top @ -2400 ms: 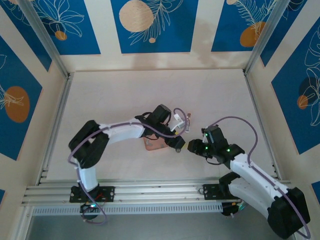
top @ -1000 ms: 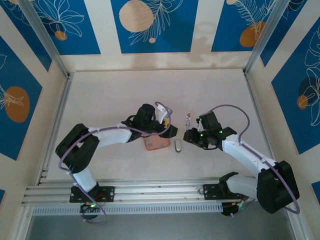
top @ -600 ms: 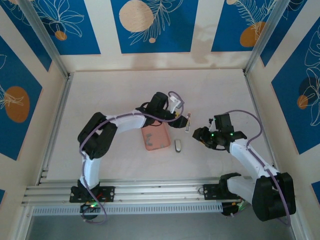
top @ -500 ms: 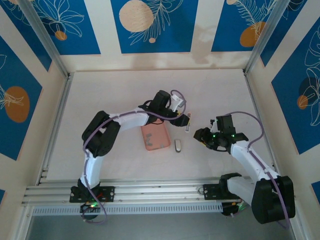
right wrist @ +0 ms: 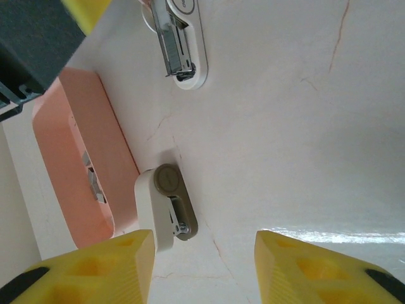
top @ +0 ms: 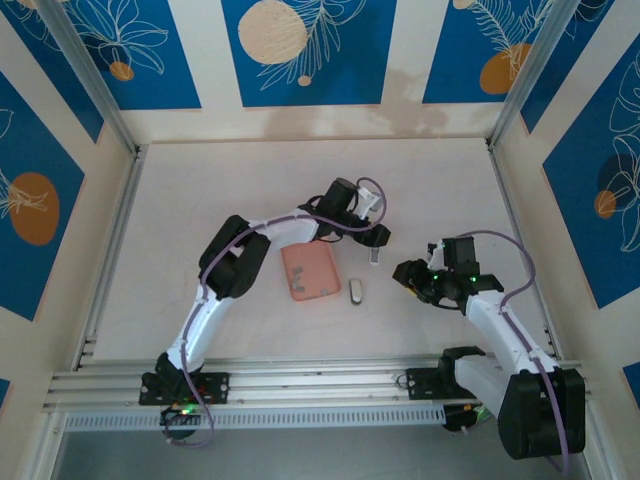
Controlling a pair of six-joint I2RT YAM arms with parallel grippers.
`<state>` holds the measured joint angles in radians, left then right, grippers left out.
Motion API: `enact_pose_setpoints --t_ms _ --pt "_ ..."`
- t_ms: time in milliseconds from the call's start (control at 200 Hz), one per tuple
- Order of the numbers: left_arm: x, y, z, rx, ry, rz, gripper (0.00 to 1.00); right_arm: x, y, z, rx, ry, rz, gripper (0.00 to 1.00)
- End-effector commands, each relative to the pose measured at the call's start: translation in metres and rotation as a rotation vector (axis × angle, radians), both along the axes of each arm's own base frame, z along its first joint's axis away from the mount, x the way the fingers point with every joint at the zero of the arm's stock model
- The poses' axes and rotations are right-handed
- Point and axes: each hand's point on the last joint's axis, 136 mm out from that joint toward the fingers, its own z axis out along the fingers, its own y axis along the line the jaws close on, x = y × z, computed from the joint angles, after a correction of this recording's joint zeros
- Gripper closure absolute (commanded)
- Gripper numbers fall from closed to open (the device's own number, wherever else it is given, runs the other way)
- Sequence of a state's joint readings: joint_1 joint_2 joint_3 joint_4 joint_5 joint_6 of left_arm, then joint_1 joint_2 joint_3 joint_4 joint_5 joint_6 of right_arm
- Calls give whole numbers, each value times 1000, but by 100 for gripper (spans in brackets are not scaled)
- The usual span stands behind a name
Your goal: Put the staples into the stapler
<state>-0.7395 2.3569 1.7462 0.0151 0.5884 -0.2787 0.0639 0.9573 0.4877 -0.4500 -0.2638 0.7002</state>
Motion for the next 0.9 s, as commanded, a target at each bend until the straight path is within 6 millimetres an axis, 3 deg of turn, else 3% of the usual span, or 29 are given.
enact_pose_setpoints --t_ms 0,420,695,895 --pt "1 -10 18 -86 -47 -74 30 -8 3 -3 26 11 25 54" --pt "-23 -6 39 -155 -158 -214 32 -5 4 1 49 -4 20 54" --pt "-48 10 33 -120 -175 -300 32 -3 6 3 61 -5 17 54" --pt "-51 21 29 -77 -203 -277 32 0 8 3 76 1 18 54"
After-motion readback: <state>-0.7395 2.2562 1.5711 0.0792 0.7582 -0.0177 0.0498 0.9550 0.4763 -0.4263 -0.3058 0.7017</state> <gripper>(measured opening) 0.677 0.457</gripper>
